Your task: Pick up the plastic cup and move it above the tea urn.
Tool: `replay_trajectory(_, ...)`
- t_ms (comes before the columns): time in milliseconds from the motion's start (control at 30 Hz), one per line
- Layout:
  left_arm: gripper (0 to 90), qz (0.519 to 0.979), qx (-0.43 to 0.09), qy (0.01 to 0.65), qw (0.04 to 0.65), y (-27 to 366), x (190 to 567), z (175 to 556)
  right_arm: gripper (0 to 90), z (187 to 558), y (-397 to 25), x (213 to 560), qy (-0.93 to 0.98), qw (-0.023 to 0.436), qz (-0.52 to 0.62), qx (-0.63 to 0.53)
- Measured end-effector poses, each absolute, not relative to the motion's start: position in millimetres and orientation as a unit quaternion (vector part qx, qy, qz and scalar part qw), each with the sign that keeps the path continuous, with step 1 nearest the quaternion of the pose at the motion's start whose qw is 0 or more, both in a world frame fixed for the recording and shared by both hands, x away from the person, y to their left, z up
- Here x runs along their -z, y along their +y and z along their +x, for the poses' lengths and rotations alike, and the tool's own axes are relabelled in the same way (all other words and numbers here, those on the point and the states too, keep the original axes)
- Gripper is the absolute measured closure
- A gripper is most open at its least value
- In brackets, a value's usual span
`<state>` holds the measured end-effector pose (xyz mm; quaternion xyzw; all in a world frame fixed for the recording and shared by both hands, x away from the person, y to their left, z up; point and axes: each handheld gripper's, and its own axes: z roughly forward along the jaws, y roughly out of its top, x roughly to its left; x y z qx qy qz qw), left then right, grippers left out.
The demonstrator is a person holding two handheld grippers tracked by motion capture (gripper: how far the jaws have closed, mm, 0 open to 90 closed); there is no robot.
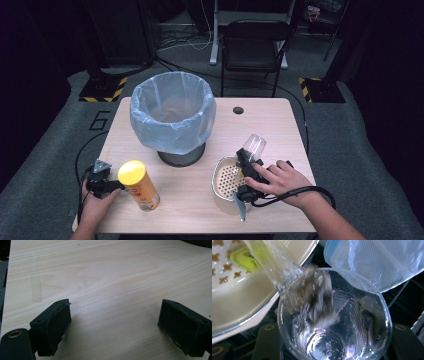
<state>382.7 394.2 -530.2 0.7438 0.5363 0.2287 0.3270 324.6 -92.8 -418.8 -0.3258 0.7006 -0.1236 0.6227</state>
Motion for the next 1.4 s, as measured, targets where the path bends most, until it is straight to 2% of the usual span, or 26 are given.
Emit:
replay_trajectory(133, 10.6, 0.744, -0.229, 0.536, 0.327, 394.2, 530.2, 382.7, 40.3, 324.5, -92.3, 426.5, 0.687, 0.642, -0.326, 0.1)
replay_trajectory(433, 10.6, 0.744, -0.229, 0.536, 0.327, 394.2, 530.2, 382.7, 40.2, 318.6, -88.8, 428.9, 0.685, 0.65, -0.319, 0.084)
replay_trajectory(1400, 10.6, 0.744, -0.229, 0.536, 0.327, 394.3, 530.1, 382.7, 40.1, 316.6, -84.6, 419.6, 0.678, 0.634, -0.357, 0.103)
